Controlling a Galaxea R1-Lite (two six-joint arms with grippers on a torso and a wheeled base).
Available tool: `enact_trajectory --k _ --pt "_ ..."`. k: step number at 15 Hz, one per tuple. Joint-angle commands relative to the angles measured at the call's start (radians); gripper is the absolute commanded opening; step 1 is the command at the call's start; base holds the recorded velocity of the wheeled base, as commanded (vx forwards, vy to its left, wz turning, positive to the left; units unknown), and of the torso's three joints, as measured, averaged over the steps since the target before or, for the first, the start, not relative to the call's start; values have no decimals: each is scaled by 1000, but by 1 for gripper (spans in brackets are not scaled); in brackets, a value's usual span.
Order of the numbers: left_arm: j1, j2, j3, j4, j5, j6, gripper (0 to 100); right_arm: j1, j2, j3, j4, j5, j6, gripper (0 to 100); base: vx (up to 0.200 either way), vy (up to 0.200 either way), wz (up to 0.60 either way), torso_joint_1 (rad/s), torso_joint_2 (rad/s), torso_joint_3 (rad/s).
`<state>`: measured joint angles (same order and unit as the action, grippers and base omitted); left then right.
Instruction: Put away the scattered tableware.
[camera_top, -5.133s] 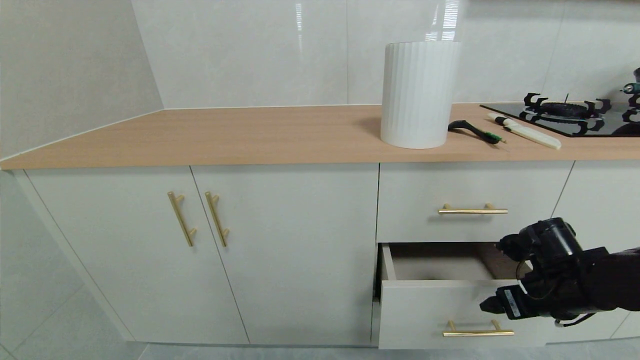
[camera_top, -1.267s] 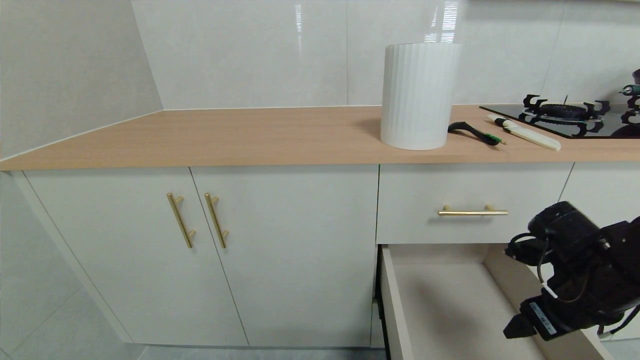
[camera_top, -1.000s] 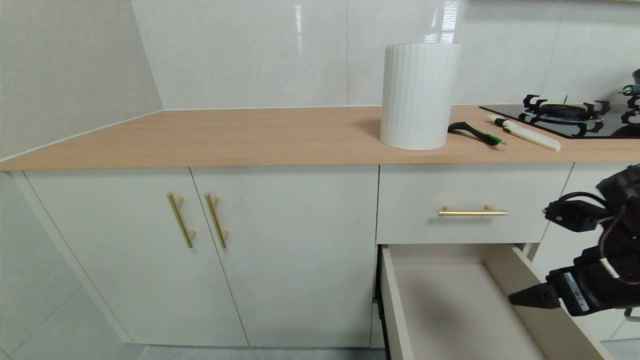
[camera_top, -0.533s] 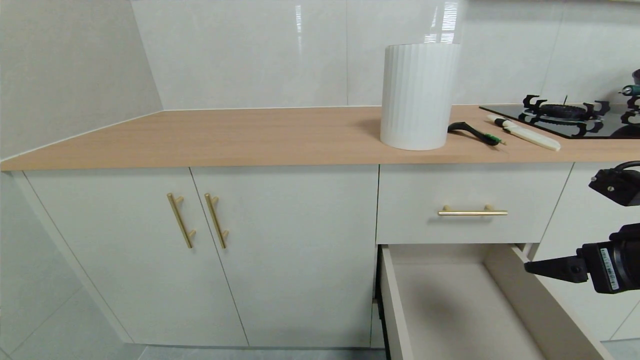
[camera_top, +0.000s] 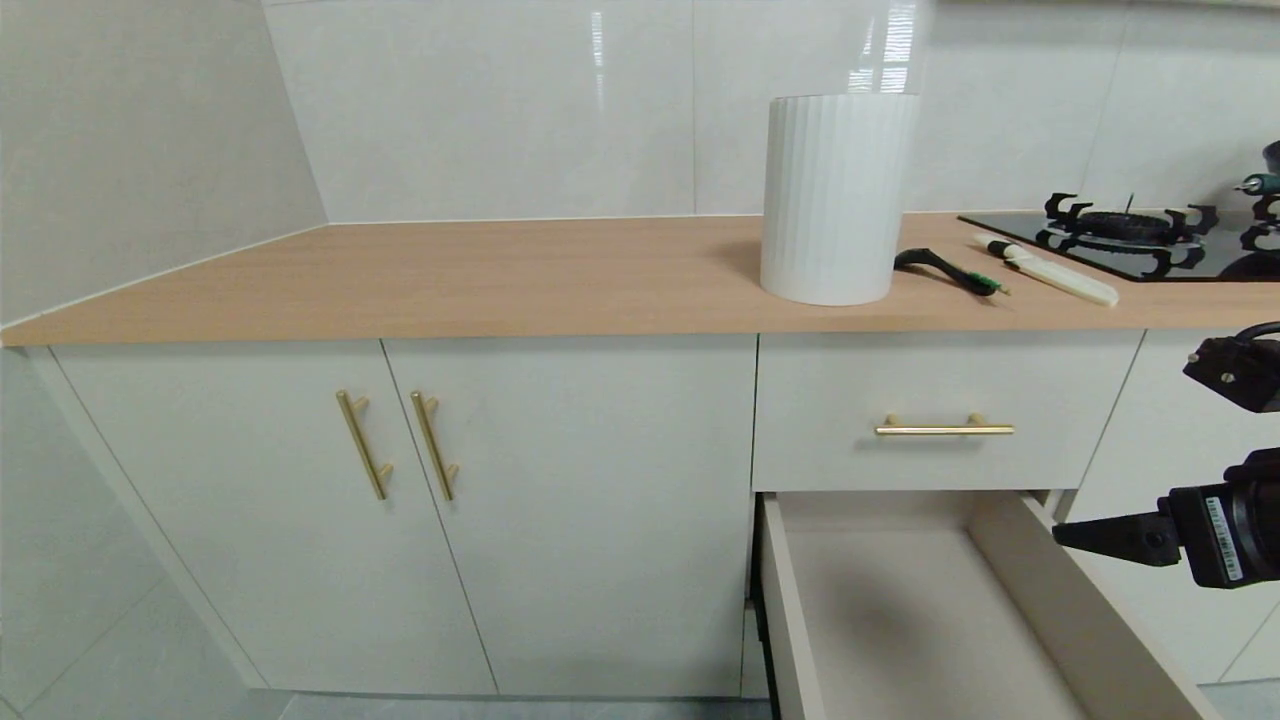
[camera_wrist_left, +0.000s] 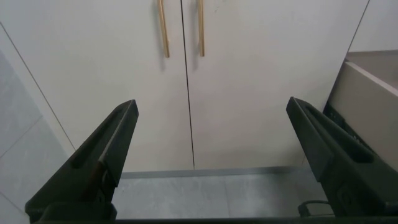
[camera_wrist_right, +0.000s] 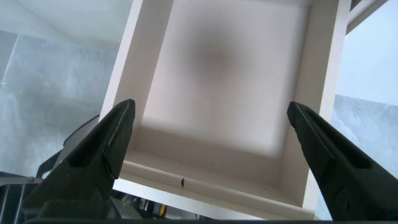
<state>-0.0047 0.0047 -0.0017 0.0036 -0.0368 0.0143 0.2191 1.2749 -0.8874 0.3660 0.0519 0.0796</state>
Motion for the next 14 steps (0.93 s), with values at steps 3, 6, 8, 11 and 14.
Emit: enact_trajectory --k 3,6,8,11,14 --pt "0 1 0 1 2 0 100 0 6 1 -1 0 0 100 0 0 0 41 -216 -255" --pt "0 1 0 -1 0 0 100 0 6 1 -1 0 0 100 0 0 0 177 -520 -295" --pt "0 1 0 -1 0 0 100 0 8 1 -1 0 0 100 0 0 0 171 -481 -295" --pt "0 1 0 -1 0 0 100 0 8 1 -1 -1 0 100 0 0 0 186 -466 -289" --pt "0 1 0 -1 0 0 100 0 8 2 -1 -1 0 100 0 0 0 191 -466 -279"
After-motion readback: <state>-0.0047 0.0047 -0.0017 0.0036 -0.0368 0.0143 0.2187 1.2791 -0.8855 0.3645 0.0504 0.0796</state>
